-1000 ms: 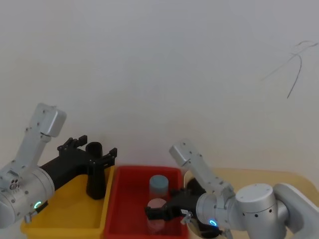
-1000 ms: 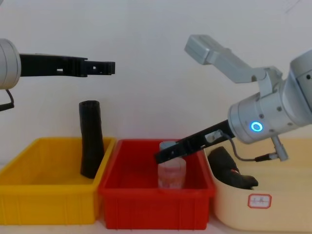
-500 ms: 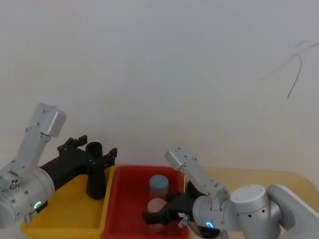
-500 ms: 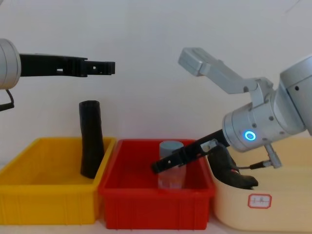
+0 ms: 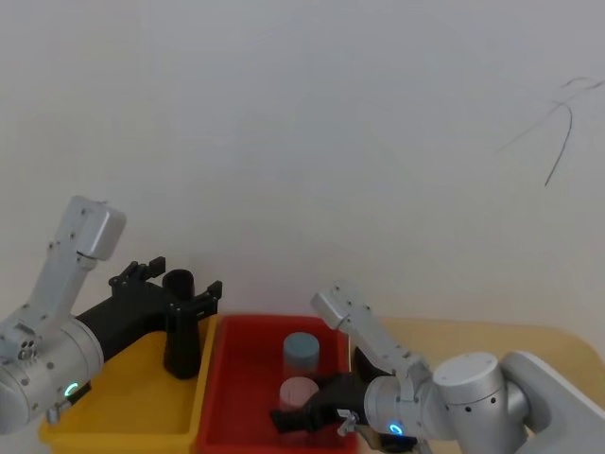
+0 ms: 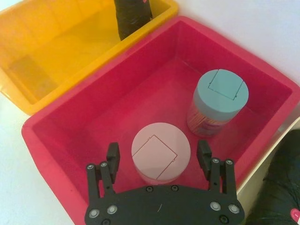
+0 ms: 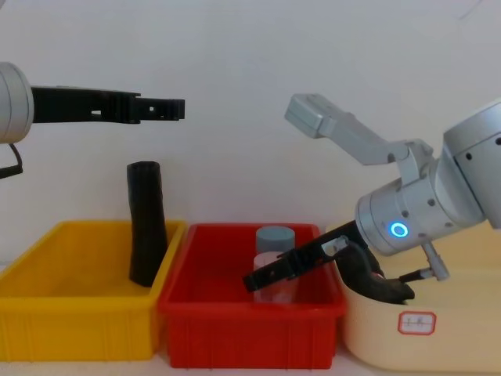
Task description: Pick up the garbage bag with the one hand and transfer it to the other hand.
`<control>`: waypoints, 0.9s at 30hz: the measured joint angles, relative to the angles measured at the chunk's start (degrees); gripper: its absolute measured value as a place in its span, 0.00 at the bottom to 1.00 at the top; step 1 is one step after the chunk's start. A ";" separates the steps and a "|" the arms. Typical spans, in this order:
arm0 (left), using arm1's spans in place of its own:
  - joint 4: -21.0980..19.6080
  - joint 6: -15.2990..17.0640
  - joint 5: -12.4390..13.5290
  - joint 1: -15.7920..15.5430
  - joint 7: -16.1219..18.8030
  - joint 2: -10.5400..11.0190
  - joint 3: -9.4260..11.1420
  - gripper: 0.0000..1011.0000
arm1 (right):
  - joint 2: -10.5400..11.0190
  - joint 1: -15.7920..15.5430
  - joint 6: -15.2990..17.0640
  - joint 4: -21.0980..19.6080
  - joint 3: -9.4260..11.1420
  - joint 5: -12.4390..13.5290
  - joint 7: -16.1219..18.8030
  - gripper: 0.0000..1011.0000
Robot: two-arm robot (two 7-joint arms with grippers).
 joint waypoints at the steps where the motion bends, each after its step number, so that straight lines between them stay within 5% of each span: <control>1: 0.00 0.00 0.00 0.00 0.00 0.00 0.00 0.99 | -0.04 0.06 -0.05 0.18 -0.02 -0.04 0.09 0.99; 18: 0.00 0.00 0.00 0.00 0.00 0.00 0.00 0.99 | -0.60 0.68 -0.58 2.18 -0.19 -0.31 1.09 0.64; 27: 0.00 0.00 0.00 0.00 0.00 0.00 0.00 0.99 | -0.56 0.52 -0.57 1.91 0.06 -0.36 1.10 0.64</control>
